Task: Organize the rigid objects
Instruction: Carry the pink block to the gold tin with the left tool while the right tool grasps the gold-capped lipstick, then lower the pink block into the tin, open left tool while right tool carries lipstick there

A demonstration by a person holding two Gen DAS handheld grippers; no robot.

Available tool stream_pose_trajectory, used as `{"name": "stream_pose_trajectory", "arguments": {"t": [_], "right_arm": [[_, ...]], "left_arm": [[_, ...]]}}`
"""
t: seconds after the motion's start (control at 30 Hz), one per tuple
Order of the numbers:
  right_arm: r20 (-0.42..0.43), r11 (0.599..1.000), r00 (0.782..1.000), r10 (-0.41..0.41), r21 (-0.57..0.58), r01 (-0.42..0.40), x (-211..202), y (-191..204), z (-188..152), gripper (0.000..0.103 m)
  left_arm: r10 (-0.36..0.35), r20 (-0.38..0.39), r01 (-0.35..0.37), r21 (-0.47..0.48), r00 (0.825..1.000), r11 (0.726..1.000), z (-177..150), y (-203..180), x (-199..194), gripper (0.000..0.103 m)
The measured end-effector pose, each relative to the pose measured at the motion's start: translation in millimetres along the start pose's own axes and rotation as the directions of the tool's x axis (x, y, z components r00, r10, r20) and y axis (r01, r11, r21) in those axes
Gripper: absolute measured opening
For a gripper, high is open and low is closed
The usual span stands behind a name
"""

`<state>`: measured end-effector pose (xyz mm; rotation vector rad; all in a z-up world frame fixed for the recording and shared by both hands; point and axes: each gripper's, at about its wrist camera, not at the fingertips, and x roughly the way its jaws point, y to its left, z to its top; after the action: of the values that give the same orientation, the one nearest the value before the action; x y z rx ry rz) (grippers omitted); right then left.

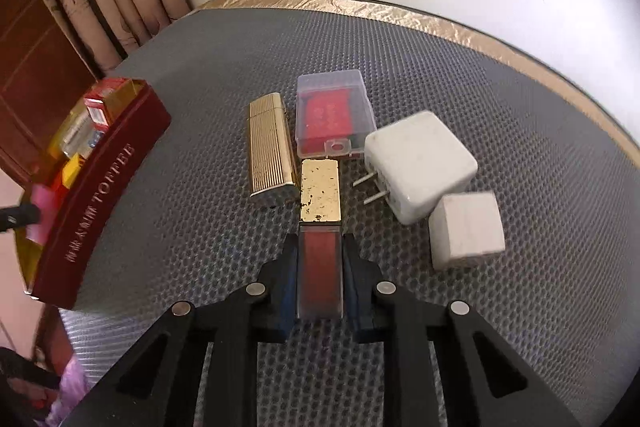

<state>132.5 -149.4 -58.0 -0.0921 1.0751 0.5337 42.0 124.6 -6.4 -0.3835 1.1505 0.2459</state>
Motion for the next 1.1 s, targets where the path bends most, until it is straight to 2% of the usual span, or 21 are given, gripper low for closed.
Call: {"name": "stream_pose_trajectory", "arguments": {"t": [0.1, 0.23, 0.33, 0.47, 0.63, 0.7, 0.87, 1.07, 1.1], "right_arm": [[0.001, 0.996, 0.998, 0.058, 0.069, -0.058, -6.6, -8.3, -5.0, 0.019], [0.020, 0.973, 0.987, 0.156, 0.166, -0.158, -20.7, -17.0, -13.4, 0.019], [0.060, 0.953, 0.972, 0.227, 0.192, -0.234, -38.9, -5.9, -12.5, 0.019], [0.094, 0.930, 0.944, 0.317, 0.167, -0.329, -59.3, 28.6, 3.2, 0.019], [0.073, 0.880, 0.890, 0.449, 0.139, -0.455, -57.2, 88.8, 31.4, 0.019], [0.049, 0.867, 0.878, 0.476, 0.143, -0.478, -45.1, 114.8, 42.7, 0.019], [-0.006, 0.877, 0.884, 0.468, 0.130, -0.463, -21.3, 158.7, 56.0, 0.019], [-0.025, 0.921, 0.929, 0.369, 0.140, -0.362, 1.4, 166.3, 62.0, 0.020], [-0.029, 0.922, 0.930, 0.366, 0.149, -0.358, 4.0, 165.8, 63.0, 0.020]], "left_arm": [[0.066, 0.021, -0.067, 0.024, 0.998, 0.997, -3.7, -0.7, 2.2, 0.036], [0.068, 0.066, -0.068, 0.001, 0.996, 0.998, -13.9, 4.7, -9.0, 0.037], [0.086, 0.135, -0.086, 0.001, 0.987, 0.996, -26.8, 6.7, -22.7, 0.041], [0.136, 0.200, -0.137, -0.009, 0.970, 0.991, -43.6, 16.0, -37.5, 0.042], [0.140, 0.216, -0.124, -0.090, 0.966, 0.988, -49.2, 38.7, -44.4, 0.044], [0.132, 0.237, -0.109, -0.107, 0.963, 0.988, -51.4, 44.7, -47.1, 0.044], [0.162, 0.272, -0.147, -0.076, 0.949, 0.986, -53.9, 42.1, -54.0, 0.045], [0.172, 0.285, -0.168, -0.040, 0.943, 0.985, -53.8, 35.5, -57.7, 0.048], [0.172, 0.284, -0.168, -0.035, 0.943, 0.985, -53.7, 35.1, -58.0, 0.048]]}}
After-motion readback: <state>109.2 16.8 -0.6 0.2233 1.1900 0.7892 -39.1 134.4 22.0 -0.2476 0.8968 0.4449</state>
